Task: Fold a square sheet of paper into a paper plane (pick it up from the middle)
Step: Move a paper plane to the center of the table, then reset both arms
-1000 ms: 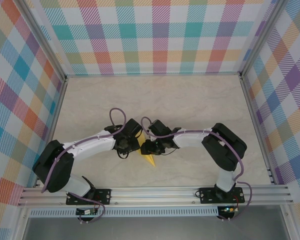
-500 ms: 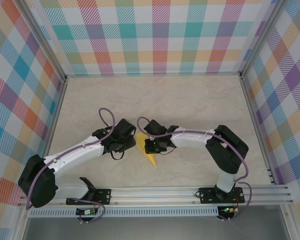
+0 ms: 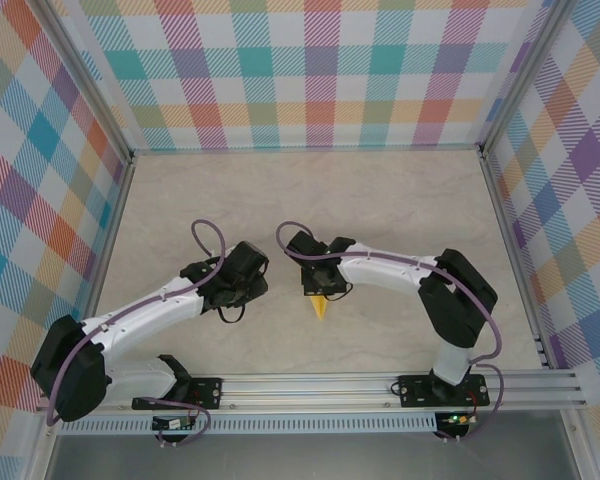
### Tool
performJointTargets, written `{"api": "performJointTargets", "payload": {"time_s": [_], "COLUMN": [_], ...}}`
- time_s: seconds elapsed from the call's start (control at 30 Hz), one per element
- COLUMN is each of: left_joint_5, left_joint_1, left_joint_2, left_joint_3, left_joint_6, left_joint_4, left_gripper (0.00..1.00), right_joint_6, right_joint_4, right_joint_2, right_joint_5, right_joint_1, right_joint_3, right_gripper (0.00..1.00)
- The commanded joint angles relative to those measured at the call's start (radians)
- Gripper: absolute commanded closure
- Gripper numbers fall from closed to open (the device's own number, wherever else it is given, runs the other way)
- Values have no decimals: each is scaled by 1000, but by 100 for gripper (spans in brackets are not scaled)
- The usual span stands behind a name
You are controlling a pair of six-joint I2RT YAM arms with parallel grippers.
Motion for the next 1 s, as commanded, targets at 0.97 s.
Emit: {"api": "performJointTargets", "payload": {"time_s": [0.97], "left_joint_5": [-34], "left_joint_1": [23], "left_joint_2": [-88], "left_joint_3": [-59], "left_joint_6": [12], "left_joint_4": [25], "left_gripper": [54], "right_joint_6": [-127], "right_joint_4": [-28], "right_joint_2": [137], "right_joint_5": [-22], "right_joint_1": [-122], "right_joint_3": [199], "right_gripper": [88]}}
